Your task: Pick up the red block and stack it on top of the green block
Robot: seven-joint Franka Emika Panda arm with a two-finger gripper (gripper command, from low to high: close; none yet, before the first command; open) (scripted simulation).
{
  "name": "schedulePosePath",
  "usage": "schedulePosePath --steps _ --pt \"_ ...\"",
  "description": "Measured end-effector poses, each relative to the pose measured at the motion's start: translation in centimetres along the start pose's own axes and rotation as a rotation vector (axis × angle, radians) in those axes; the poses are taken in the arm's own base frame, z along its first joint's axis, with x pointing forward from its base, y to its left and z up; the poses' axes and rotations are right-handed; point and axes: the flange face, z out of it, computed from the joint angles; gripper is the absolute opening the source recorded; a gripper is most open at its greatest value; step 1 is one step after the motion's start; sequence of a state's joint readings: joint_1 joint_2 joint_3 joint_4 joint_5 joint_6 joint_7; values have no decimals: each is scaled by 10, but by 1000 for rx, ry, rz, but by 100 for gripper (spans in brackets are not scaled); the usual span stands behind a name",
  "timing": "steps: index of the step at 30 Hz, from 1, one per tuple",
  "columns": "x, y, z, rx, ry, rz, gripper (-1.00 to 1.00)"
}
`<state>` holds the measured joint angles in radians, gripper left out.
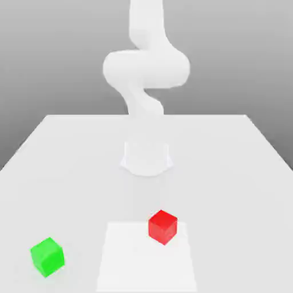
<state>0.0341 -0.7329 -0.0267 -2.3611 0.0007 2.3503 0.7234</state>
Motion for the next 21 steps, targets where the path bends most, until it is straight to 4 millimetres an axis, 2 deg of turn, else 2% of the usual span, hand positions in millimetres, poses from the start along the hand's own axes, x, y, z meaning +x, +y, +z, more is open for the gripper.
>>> schedulePosePath --steps 5,8,11,14,17,19,21 --pt "-41 29 122 -80 -175 -186 0" --pt "-79 52 183 -123 -281 -304 0" --pt "-125 83 236 -163 -391 -429 0" --pt "-179 121 279 -202 -512 -566 0" --pt "-239 170 314 -240 -644 -716 0" --pt "-262 188 331 -247 -683 -764 0" --pt "-274 198 345 -249 -692 -776 0"
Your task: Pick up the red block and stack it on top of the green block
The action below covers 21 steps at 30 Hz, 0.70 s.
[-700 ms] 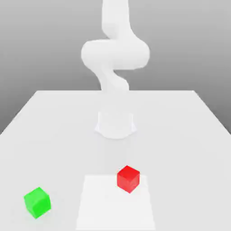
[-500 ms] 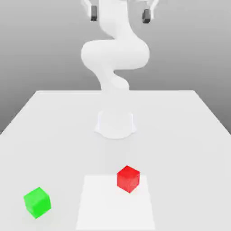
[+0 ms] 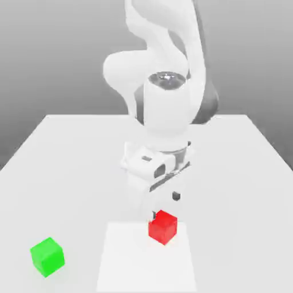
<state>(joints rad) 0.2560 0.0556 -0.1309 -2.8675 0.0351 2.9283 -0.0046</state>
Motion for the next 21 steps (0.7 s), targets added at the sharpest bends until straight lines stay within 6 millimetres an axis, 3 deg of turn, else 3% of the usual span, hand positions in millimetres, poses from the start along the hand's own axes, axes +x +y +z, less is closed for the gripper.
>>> schedulePosePath --steps 3,4,11,18,19,21 --pt "-3 1 27 -2 -4 1 0" --pt "-4 1 34 -1 -5 2 -100" --pt "-4 1 34 -1 -6 1 -100" --pt "-3 2 -19 0 -6 3 -100" --pt "0 11 -25 0 -7 34 -100" --pt "15 49 -33 -1 -10 153 -100"
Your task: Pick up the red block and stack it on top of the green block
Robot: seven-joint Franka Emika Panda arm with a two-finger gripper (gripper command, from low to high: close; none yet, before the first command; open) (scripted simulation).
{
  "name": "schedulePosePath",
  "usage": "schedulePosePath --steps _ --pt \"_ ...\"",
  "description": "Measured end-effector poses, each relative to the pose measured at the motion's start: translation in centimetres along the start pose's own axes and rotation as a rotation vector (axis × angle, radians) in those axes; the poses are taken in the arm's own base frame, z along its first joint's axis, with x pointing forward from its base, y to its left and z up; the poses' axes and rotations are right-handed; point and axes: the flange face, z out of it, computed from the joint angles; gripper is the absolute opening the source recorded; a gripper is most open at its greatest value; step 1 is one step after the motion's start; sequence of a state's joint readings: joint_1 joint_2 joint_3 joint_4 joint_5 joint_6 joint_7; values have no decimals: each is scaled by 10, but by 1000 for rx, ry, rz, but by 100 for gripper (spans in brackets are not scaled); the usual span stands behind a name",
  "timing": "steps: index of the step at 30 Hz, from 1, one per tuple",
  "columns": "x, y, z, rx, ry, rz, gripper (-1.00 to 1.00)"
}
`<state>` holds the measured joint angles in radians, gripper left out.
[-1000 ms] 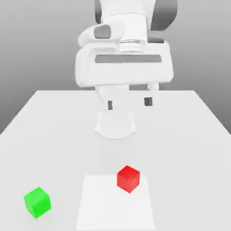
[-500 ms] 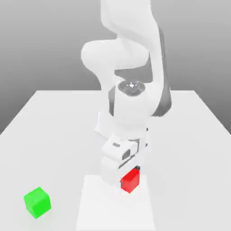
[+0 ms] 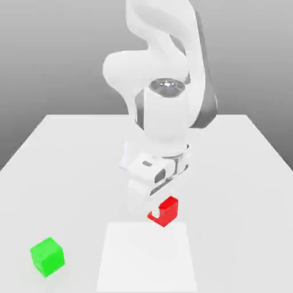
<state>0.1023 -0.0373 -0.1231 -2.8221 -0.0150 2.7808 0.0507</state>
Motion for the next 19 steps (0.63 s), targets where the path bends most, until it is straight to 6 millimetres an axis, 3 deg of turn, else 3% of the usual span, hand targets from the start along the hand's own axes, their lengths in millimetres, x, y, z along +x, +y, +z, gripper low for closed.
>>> schedulePosePath --steps 4,8,10,13,14,19 --pt "38 84 -13 0 -4 253 -100" --pt "58 180 -28 3 0 499 -100" --pt "63 201 -21 3 3 550 -100" --pt "66 206 11 3 4 561 -100" --pt "65 207 24 3 3 563 100" --pt "65 207 24 3 3 563 100"
